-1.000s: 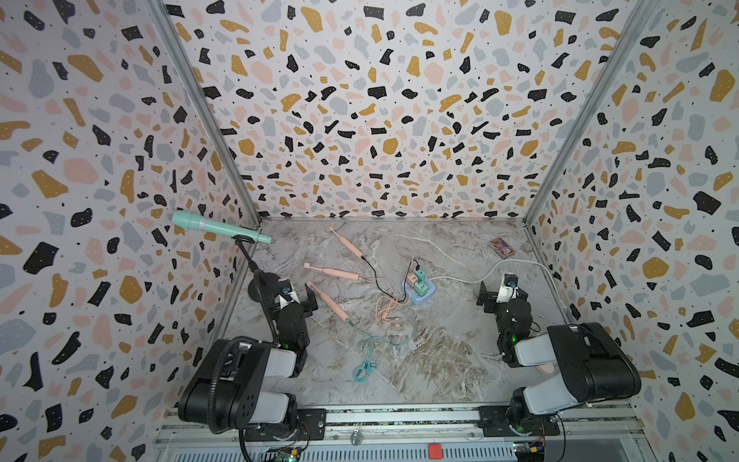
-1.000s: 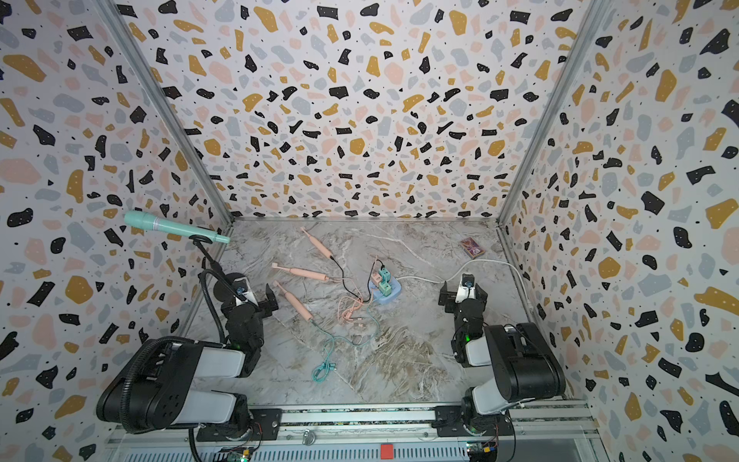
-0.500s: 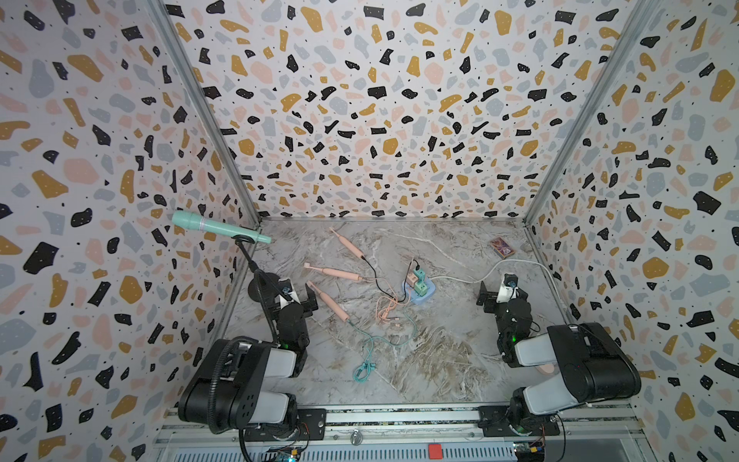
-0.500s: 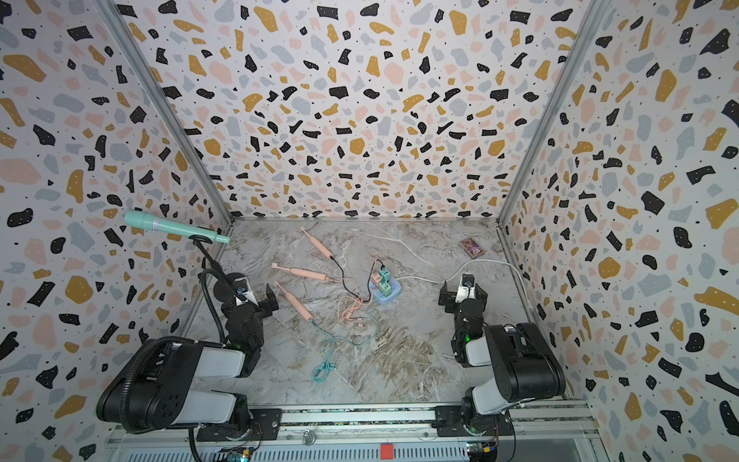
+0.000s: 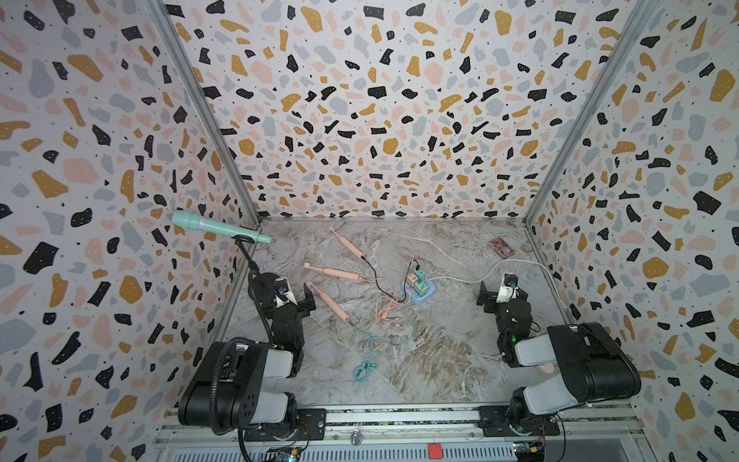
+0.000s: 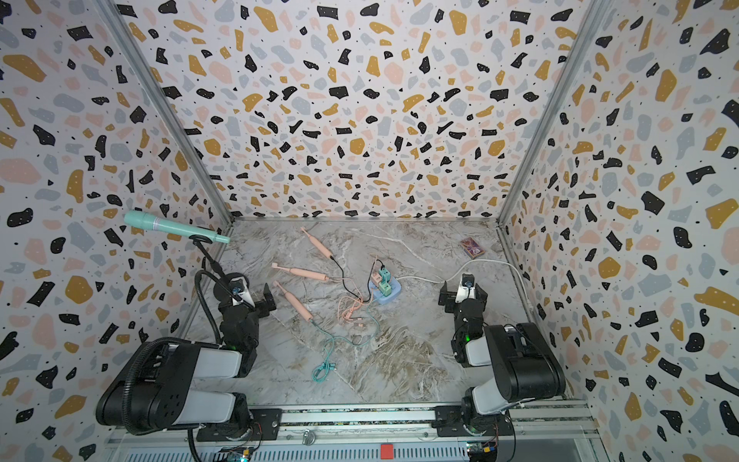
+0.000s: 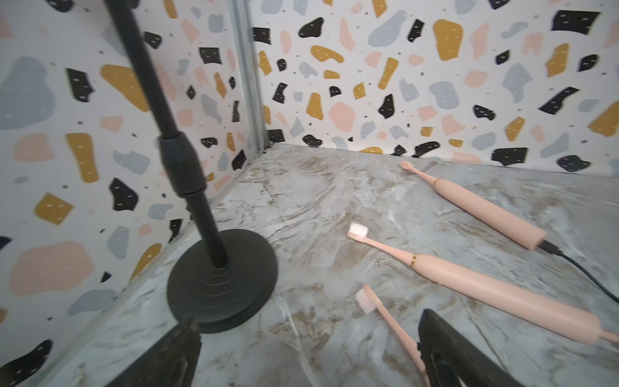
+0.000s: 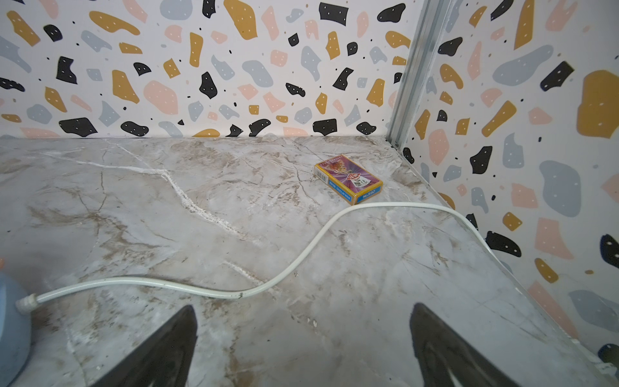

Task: Charge the electric toothbrush
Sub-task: Reset both arms

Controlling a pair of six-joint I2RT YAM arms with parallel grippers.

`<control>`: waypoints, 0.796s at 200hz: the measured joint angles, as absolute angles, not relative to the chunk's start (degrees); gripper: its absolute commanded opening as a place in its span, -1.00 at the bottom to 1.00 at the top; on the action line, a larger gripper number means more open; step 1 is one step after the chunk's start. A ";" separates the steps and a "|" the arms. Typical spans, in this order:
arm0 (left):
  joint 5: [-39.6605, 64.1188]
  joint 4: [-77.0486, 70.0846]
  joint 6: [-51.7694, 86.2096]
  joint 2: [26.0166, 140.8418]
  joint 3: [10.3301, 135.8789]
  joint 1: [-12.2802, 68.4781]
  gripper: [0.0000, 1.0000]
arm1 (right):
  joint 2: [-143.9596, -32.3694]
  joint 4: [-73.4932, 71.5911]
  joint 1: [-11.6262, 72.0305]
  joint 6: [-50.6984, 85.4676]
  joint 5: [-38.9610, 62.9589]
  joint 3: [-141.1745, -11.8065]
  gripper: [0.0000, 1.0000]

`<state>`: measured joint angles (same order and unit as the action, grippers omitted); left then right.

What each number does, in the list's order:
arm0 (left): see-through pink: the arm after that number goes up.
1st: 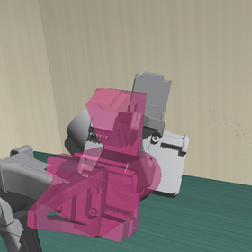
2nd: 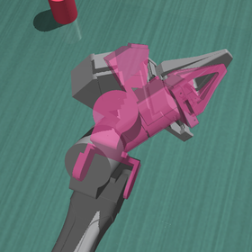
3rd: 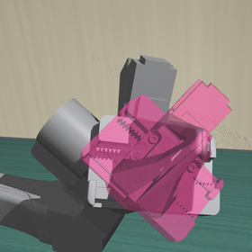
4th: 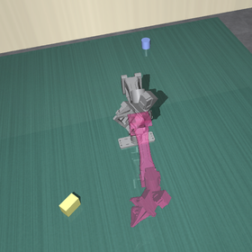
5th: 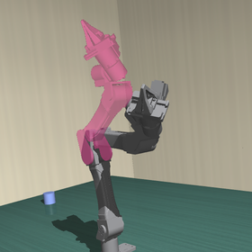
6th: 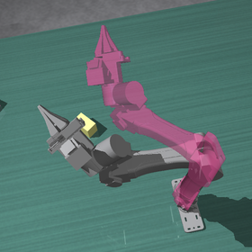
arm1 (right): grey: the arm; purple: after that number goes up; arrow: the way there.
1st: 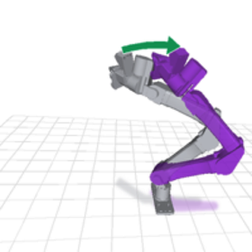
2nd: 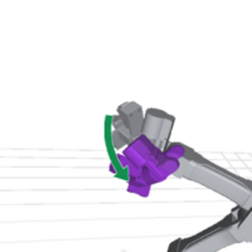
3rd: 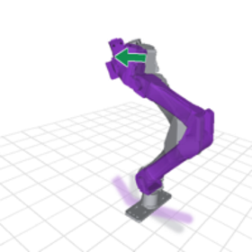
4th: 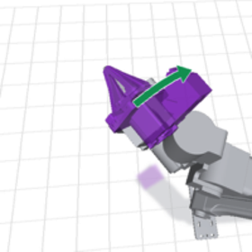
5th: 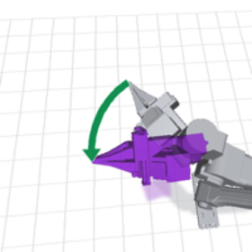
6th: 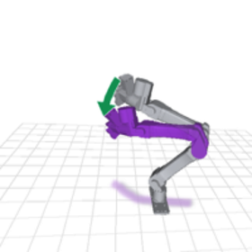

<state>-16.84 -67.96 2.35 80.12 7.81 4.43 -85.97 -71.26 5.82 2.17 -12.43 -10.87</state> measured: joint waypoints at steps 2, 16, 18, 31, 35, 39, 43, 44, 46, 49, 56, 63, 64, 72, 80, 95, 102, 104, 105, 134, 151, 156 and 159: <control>-16.10 -68.16 2.13 80.12 7.75 4.32 0.99 | -85.97 -71.26 5.82 2.17 -12.43 -10.87 0.98; -10.98 -69.76 0.60 79.85 6.83 3.99 0.99 | -85.97 -71.26 5.85 2.17 -12.43 -10.87 0.98; -10.55 -69.87 0.54 79.81 6.72 3.99 0.99 | -85.97 -71.26 5.82 2.20 -12.43 -10.87 0.98; -9.56 -69.45 0.49 79.79 6.63 3.90 0.99 | -85.97 -71.29 5.85 2.20 -12.43 -10.87 0.98; -9.56 -68.93 0.51 79.85 6.90 3.88 0.99 | -85.97 -71.31 5.85 2.20 -12.43 -10.87 0.98; -9.54 -68.49 0.56 79.90 7.20 3.86 0.99 | -85.97 -71.29 5.85 2.17 -12.43 -10.87 0.98; -9.50 -68.51 0.60 80.01 7.40 3.86 0.99 | -85.97 -71.31 5.85 2.17 -12.43 -10.87 0.98; -9.52 -68.51 0.60 80.01 7.42 3.86 0.99 | -85.97 -71.31 5.85 2.17 -12.43 -10.87 0.98; -9.52 -68.55 0.60 80.01 7.46 3.86 0.99 | -85.97 -71.33 5.85 2.17 -12.43 -10.87 0.98; -9.54 -68.69 0.62 80.01 7.49 3.86 0.99 | -85.97 -71.35 5.85 2.17 -12.43 -10.87 0.98; -9.63 -68.64 0.64 79.99 7.53 3.86 0.99 | -85.97 -71.37 5.85 2.17 -12.43 -10.87 0.98; -9.82 -68.18 0.69 80.03 7.66 3.86 0.99 | -85.97 -71.44 5.85 2.20 -12.43 -10.87 0.98; -9.87 -68.14 0.69 80.03 7.66 3.86 0.99 | -85.97 -71.44 5.85 2.17 -12.43 -10.87 0.98; -10.26 -68.07 0.73 80.05 7.68 3.90 0.99 | -85.97 -71.50 5.85 2.20 -12.45 -10.87 0.98; -10.92 -67.94 0.73 80.05 7.70 4.14 0.99 | -85.97 -71.55 5.85 2.20 -12.43 -10.87 0.98; -11.75 -67.51 0.73 80.05 7.94 4.56 0.99 | -85.97 -71.57 5.85 2.20 -12.43 -10.87 0.98; -12.08 -67.37 0.71 80.05 8.03 4.60 0.99 | -85.97 -71.57 5.85 2.20 -12.43 -10.87 0.98; -12.14 -67.31 0.73 80.07 8.08 4.60 0.99 | -85.97 -71.57 5.85 2.17 -12.43 -10.87 0.98; -12.16 -67.31 0.73 80.07 8.10 4.62 0.99 | -85.97 -71.57 5.85 2.20 -12.43 -10.87 0.98; -12.93 -67.26 0.71 80.12 8.21 4.67 0.99 | -85.97 -71.57 5.85 2.20 -12.43 -10.87 0.98; -13.04 -67.31 0.69 80.34 8.27 4.69 0.99 | -85.97 -71.59 5.85 2.17 -12.43 -10.87 0.98; -13.06 -67.18 0.67 80.53 8.43 4.69 0.99 | -85.97 -71.59 5.85 2.20 -12.43 -10.87 0.98; -13.10 -67.07 0.71 80.71 8.54 4.69 1.00 | -85.97 -71.59 5.85 2.17 -12.43 -10.87 0.98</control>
